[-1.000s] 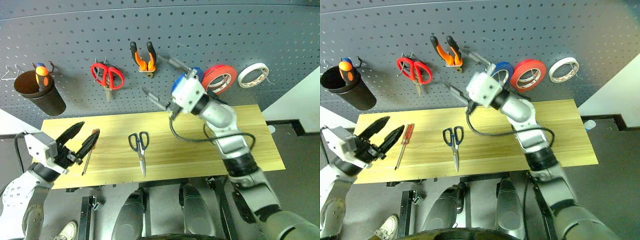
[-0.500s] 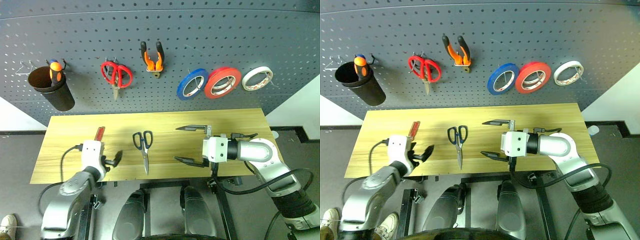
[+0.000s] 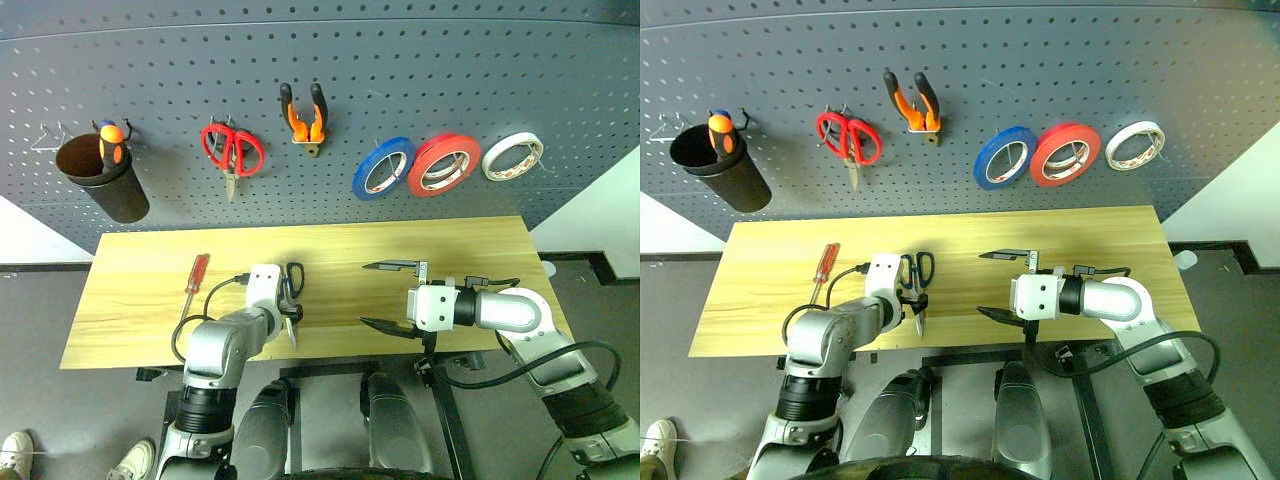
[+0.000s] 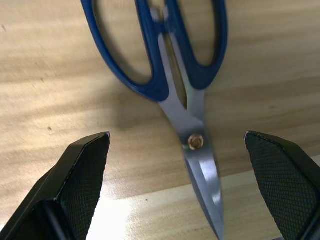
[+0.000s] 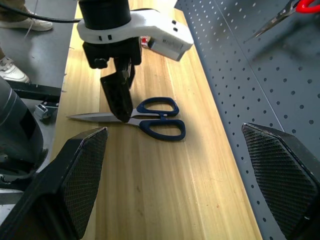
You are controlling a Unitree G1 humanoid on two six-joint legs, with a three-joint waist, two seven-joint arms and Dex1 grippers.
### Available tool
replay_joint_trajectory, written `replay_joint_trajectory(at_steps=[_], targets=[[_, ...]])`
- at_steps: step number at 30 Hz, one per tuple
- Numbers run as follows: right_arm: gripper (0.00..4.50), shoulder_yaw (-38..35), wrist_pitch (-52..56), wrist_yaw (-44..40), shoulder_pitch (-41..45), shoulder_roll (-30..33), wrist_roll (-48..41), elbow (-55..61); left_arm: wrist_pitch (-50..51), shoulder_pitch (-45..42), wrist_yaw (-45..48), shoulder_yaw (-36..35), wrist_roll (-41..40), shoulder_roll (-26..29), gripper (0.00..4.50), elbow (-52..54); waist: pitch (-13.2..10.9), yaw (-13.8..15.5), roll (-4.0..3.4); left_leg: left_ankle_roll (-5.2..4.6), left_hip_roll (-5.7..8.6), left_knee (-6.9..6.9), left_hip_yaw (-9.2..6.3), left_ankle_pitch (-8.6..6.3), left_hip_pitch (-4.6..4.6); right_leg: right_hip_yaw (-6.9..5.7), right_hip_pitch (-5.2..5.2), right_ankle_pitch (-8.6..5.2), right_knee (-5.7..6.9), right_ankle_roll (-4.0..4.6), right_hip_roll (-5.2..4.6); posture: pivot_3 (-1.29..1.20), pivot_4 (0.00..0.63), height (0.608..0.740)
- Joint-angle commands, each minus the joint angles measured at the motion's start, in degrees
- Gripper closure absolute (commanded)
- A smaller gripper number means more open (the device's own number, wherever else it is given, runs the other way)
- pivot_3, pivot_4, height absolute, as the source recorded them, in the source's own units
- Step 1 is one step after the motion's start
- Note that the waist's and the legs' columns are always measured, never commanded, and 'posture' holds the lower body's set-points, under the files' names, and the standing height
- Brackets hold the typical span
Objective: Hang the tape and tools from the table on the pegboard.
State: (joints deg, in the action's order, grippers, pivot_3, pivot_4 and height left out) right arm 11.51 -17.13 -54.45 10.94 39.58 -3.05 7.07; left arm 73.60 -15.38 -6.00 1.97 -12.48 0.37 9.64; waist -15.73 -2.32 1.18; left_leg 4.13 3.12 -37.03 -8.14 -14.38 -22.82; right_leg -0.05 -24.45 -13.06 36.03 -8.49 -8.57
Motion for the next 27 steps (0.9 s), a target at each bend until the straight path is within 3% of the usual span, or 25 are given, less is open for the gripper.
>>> replay_joint_trajectory(at_steps=[1, 9, 14, 17, 27], targets=[[0.0, -0.48, -1.51, -0.31, -0.44, 0.07, -0.46, -0.63, 0.05, -1.71, -1.17, -0.52, 1.89, -1.13, 0.01, -3.04, 0.0, 0.02, 0.0, 0.0, 0.0, -0.01, 0.0, 0.0, -0.01, 0.0, 0.0, 0.0, 0.0, 0.0, 0.0, -0.06, 0.227, 0.729], [0.0, -1.1, 7.11, -8.96, -5.24, 3.28, -9.71, 0.02, -2.91, -5.35, -1.2, -3.66, 2.96, -3.93, 0.01, -9.86, 0.04, 0.34, 0.04, 0.01, 0.03, -0.03, 0.01, 0.0, -0.02, 0.0, 0.03, 0.1, -0.04, 0.07, -0.03, -0.07, 0.22, 0.729], [0.0, -1.81, 7.41, -10.48, -6.01, 4.04, -9.66, -2.23, -2.51, -6.38, -1.84, -5.37, 3.31, -5.38, 0.01, -11.78, 0.05, 0.14, 0.05, 0.01, 0.03, -0.08, 0.04, 0.0, 0.06, 0.0, 0.1, 0.05, -0.02, -0.07, -0.02, -0.07, 0.22, 0.729], [0.0, -2.37, 7.64, -10.02, -5.13, 3.31, -9.91, -2.78, -1.5, -6.66, -2.34, -6.39, 3.56, -6.13, 0.54, -12.27, 0.06, 0.13, 0.06, 0.01, 0.03, -0.1, 0.06, 0.0, 0.15, 0.0, 0.22, 0.06, -0.02, -0.1, -0.03, -0.08, 0.216, 0.729], [0.0, -2.38, 7.83, -9.45, -3.16, 1.41, -9.33, -3.31, -0.77, -6.77, -3.47, -7.88, 4.27, -7.46, 3.76, -12.33, 0.1, 0.25, 0.1, 0.02, 0.03, -0.1, 0.07, 0.0, 0.15, 0.01, 0.25, 0.07, -0.07, -0.12, -0.04, -0.08, 0.215, 0.729]])
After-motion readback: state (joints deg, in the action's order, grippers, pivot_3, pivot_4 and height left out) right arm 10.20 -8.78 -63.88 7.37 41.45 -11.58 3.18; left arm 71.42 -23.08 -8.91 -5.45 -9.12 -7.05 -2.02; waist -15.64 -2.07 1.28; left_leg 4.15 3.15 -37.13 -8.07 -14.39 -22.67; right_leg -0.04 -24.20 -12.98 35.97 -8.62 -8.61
